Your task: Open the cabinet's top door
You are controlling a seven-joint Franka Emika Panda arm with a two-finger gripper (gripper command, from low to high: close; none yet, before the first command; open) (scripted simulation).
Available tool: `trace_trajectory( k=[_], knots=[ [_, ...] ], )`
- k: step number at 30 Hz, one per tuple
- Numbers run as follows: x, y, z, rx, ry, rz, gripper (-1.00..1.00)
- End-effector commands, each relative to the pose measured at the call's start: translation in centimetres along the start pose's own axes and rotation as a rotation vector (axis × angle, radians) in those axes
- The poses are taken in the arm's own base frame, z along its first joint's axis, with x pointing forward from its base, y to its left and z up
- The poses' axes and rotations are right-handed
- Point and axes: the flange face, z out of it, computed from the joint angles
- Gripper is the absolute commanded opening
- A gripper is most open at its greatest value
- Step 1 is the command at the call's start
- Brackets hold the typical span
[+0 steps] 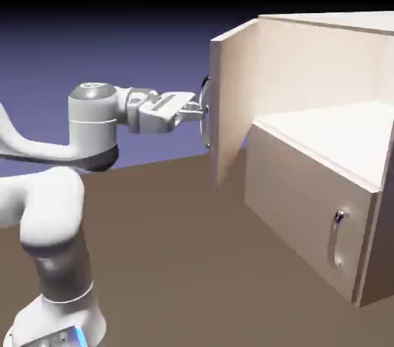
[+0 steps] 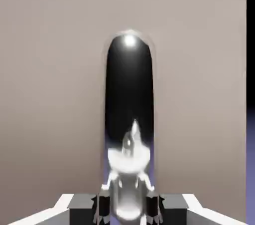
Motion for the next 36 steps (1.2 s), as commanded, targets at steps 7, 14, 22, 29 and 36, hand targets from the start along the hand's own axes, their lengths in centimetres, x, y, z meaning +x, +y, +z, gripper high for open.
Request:
trace_trajectory(
  k=[7,14,22,29,36],
  knots=[
    [-1.2,-1.2,-4.9,-0.074,0.071,0.003,-1.00],
    [-3.4,-3.4,-11.0,-0.169,0.166,0.002,-1.00],
    [-7.0,-7.1,-18.2,-0.293,0.289,0.002,-1.00],
    [-10.2,-10.4,-23.0,-0.385,0.382,0.002,-1.00],
    [-13.5,-13.6,-26.8,-0.468,0.464,0.002,-1.00]
  ],
)
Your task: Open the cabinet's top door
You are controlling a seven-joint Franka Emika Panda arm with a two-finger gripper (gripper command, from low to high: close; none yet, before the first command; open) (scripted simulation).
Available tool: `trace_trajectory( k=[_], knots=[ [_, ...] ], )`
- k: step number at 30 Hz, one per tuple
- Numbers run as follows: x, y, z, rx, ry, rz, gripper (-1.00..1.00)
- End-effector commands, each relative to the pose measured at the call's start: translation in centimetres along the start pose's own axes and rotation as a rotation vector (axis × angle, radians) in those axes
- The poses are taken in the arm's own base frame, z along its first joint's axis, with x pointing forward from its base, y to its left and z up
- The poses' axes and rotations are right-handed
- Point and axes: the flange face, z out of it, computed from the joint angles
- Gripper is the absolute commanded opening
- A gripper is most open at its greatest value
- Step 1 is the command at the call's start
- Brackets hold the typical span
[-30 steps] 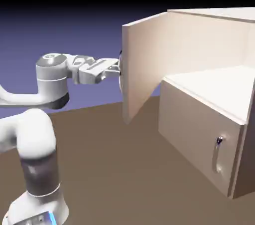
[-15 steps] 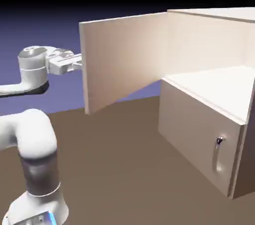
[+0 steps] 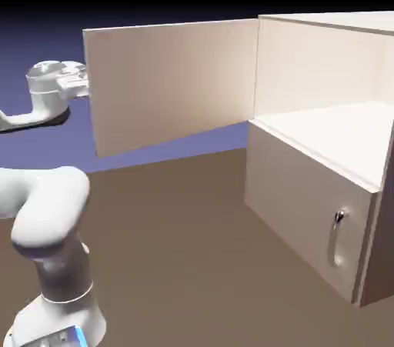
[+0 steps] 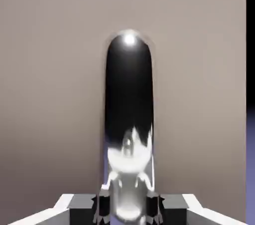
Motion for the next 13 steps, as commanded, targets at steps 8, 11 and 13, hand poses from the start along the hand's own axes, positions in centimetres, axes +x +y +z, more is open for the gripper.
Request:
trace_trajectory(
  k=[8,11,13],
  knots=[
    [-1.4,-1.4,-5.6,-0.083,0.083,0.000,-1.00],
    [-2.0,-2.0,-7.4,-0.110,0.111,0.000,-1.00],
    [-2.4,-2.4,-8.5,-0.127,0.128,0.000,-1.00]
  ],
)
